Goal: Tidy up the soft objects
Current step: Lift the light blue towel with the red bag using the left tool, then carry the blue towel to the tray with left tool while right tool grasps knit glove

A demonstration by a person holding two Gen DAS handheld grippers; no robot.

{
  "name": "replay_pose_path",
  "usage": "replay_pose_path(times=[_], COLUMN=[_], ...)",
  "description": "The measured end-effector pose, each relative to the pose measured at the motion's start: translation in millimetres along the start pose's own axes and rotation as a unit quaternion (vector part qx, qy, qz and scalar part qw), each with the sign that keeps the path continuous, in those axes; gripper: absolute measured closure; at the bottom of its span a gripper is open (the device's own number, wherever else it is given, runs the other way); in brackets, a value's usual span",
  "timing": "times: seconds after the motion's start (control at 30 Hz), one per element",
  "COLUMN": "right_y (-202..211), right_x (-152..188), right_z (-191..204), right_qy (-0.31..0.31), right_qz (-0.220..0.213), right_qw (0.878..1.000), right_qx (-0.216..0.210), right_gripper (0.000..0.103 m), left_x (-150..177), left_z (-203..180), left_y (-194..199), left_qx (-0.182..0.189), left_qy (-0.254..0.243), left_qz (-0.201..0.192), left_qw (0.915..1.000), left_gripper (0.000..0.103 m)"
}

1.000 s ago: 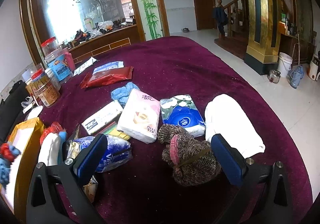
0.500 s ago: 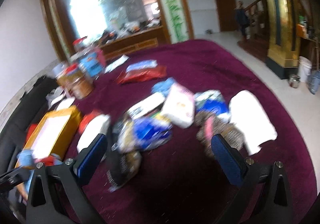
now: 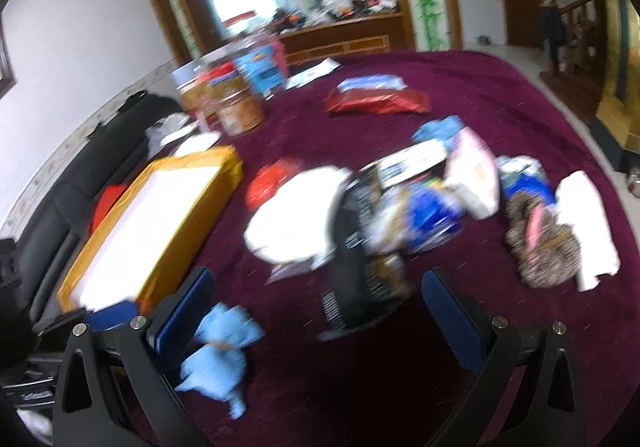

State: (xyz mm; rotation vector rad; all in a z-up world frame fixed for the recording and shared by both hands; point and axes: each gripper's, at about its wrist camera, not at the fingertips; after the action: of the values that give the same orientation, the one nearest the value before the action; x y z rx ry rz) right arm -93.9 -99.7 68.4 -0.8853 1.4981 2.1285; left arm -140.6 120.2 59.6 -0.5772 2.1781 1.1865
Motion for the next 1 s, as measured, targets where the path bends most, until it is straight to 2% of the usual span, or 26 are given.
replay_pose_path(times=[0.13, 0.17, 0.23, 0.33, 0.4, 0.43, 0.47, 0.53, 0.63, 0.7, 0.73, 0.83, 0.87, 1.0], right_y=[-7, -10, -18, -27, -32, -38, -45, -50, -37, -21, -11, 16, 25, 62], right_x=[20, 25, 31, 31, 32, 34, 37, 44, 43, 42, 42, 42, 40, 33], right_z=[28, 36, 46, 46, 46, 48, 49, 49, 37, 27, 19, -12, -24, -84], right_qy=[0.042, 0.054, 0.062, 0.049, 0.046, 0.045, 0.045, 0.046, 0.034, 0.039, 0.044, 0.037, 0.032, -0.016], right_qz=[0.039, 0.049, 0.068, 0.086, 0.097, 0.114, 0.133, 0.155, 0.147, 0.136, 0.132, 0.114, 0.100, 0.036], right_qw=[0.998, 0.996, 0.993, 0.991, 0.990, 0.986, 0.981, 0.978, 0.980, 0.984, 0.986, 0.991, 0.993, 0.998], right_qx=[-0.035, -0.045, -0.070, -0.087, -0.097, -0.113, -0.130, -0.134, -0.129, -0.108, -0.089, -0.063, -0.052, 0.043], right_gripper=[0.000, 0.004, 0.019, 0.022, 0.029, 0.039, 0.056, 0.072, 0.073, 0.071, 0.068, 0.046, 0.043, 0.038], left_x=[8, 11, 15, 18, 17, 17, 18, 19, 21, 21, 21, 20, 20, 21], left_z=[1, 1, 1, 2, 6, 6, 5, 2, -3, -8, -9, -14, -16, -16], left_y=[4, 4, 1, -1, 1, 0, 0, -3, -8, -13, -17, -31, -38, -49], left_qx=[-0.050, -0.062, -0.073, -0.088, -0.088, -0.086, -0.086, -0.091, -0.094, -0.093, -0.095, -0.114, -0.126, -0.147], left_qy=[-0.025, -0.034, -0.052, -0.067, -0.062, -0.063, -0.067, -0.077, -0.088, -0.096, -0.102, -0.123, -0.131, -0.140], left_qz=[0.003, 0.005, 0.009, 0.010, 0.011, 0.012, 0.014, 0.020, 0.025, 0.032, 0.038, 0.048, 0.052, 0.051], left_qw=[0.9984, 0.9975, 0.9960, 0.9938, 0.9941, 0.9942, 0.9939, 0.9927, 0.9913, 0.9905, 0.9895, 0.9847, 0.9820, 0.9779], left_gripper=[0.047, 0.050, 0.051, 0.051, 0.051, 0.051, 0.051, 0.051, 0.051, 0.050, 0.050, 0.053, 0.063, 0.064])
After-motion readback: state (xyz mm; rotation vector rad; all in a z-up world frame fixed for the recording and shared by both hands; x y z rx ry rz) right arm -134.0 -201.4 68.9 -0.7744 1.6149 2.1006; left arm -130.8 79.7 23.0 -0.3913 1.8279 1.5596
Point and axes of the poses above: each gripper's, at about its wrist camera, not at the fingertips, and y roughly against the way its jaws point, z to its left, x to its underside, and after that the axes turned 1 degree about x, right-handed
